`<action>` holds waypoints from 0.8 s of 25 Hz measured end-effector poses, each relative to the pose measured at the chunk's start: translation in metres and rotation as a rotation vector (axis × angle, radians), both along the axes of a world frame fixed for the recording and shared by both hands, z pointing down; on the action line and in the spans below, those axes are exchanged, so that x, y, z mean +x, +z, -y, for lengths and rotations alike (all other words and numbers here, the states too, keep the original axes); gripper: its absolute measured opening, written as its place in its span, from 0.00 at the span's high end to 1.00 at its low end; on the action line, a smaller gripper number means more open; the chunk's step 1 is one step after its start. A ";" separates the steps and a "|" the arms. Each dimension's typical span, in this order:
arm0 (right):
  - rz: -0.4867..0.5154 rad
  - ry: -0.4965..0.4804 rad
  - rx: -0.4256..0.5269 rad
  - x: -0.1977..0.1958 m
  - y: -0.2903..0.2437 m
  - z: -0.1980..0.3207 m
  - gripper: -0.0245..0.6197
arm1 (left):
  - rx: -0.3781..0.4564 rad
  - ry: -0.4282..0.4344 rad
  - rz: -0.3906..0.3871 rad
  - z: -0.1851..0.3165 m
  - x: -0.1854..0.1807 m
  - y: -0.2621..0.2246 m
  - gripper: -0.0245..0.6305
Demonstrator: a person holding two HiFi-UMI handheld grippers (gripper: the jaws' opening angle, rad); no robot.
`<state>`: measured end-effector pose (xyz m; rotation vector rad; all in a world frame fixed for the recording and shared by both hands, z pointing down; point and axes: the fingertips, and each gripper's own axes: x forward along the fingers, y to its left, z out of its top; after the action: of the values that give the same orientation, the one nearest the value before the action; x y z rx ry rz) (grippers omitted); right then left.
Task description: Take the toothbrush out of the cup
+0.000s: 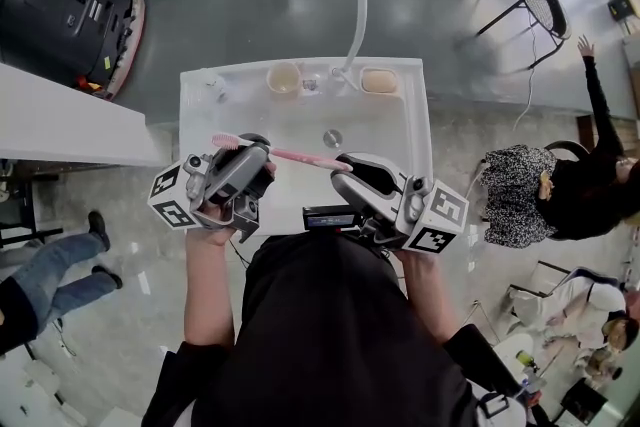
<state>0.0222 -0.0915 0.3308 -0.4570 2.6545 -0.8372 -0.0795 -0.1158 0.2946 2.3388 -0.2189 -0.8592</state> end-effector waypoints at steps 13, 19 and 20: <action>0.014 -0.010 0.014 -0.002 -0.005 -0.004 0.89 | -0.038 -0.055 -0.031 0.010 -0.001 0.003 0.91; 0.025 0.038 0.003 0.000 -0.006 0.001 0.89 | -0.091 -0.081 -0.027 0.014 0.008 0.009 0.83; 0.023 0.049 0.007 0.001 -0.007 0.002 0.89 | -0.101 -0.077 -0.022 0.013 0.013 0.012 0.81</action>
<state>0.0232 -0.0939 0.3242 -0.5051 2.6130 -0.8137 -0.0668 -0.1292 0.3061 2.2384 -0.3376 -0.8896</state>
